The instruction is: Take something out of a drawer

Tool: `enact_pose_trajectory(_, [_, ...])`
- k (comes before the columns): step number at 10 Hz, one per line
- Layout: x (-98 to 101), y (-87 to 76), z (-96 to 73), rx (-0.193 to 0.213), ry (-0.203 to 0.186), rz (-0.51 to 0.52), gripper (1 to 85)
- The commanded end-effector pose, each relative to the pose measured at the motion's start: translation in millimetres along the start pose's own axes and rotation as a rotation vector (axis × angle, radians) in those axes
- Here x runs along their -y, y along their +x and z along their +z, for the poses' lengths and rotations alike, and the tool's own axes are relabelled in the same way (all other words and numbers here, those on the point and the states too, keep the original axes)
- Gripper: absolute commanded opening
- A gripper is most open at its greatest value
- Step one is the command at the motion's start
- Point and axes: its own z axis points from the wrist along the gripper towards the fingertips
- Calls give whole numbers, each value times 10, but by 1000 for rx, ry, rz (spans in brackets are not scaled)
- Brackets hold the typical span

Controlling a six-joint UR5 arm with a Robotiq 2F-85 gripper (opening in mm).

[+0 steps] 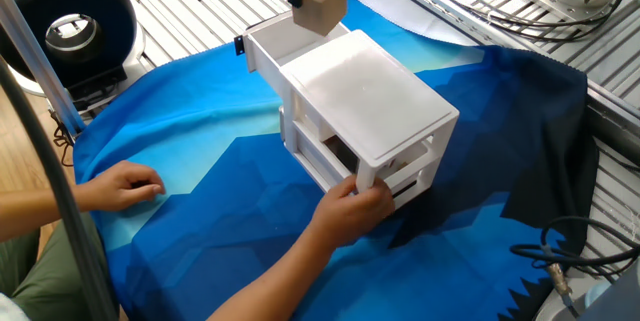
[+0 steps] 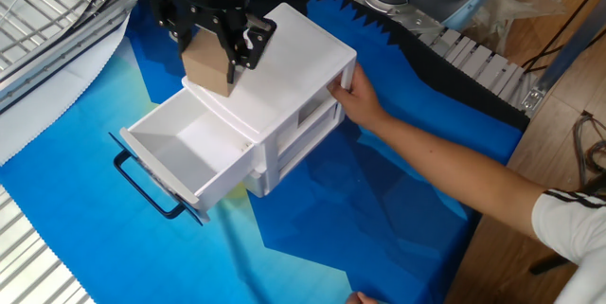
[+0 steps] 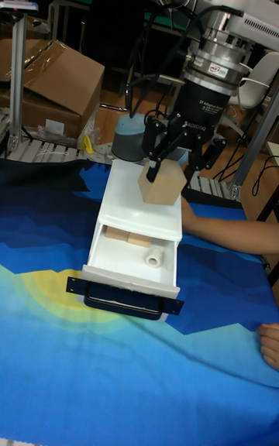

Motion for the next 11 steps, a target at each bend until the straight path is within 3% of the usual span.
enact_pose_trajectory(1, [77, -57, -8, 25, 26, 158, 10])
enact_pose_trajectory(2, [93, -120, -10, 50, 29, 195, 10])
enact_pose_trajectory(3, [79, -106, -9, 44, 24, 184, 10])
enact_pose_trajectory(5, [-191, -15, -13, 5, -76, 51, 10])
enact_pose_trajectory(6, [-76, 44, -7, -11, -81, -11, 10])
enact_pose_trajectory(8, [266, 169, 187, 8, -54, -71, 10])
enact_pose_trajectory(9, [287, 184, 287, 16, -75, -84, 10])
enact_pose_trajectory(11, [318, 195, 362, 27, -75, -102, 10])
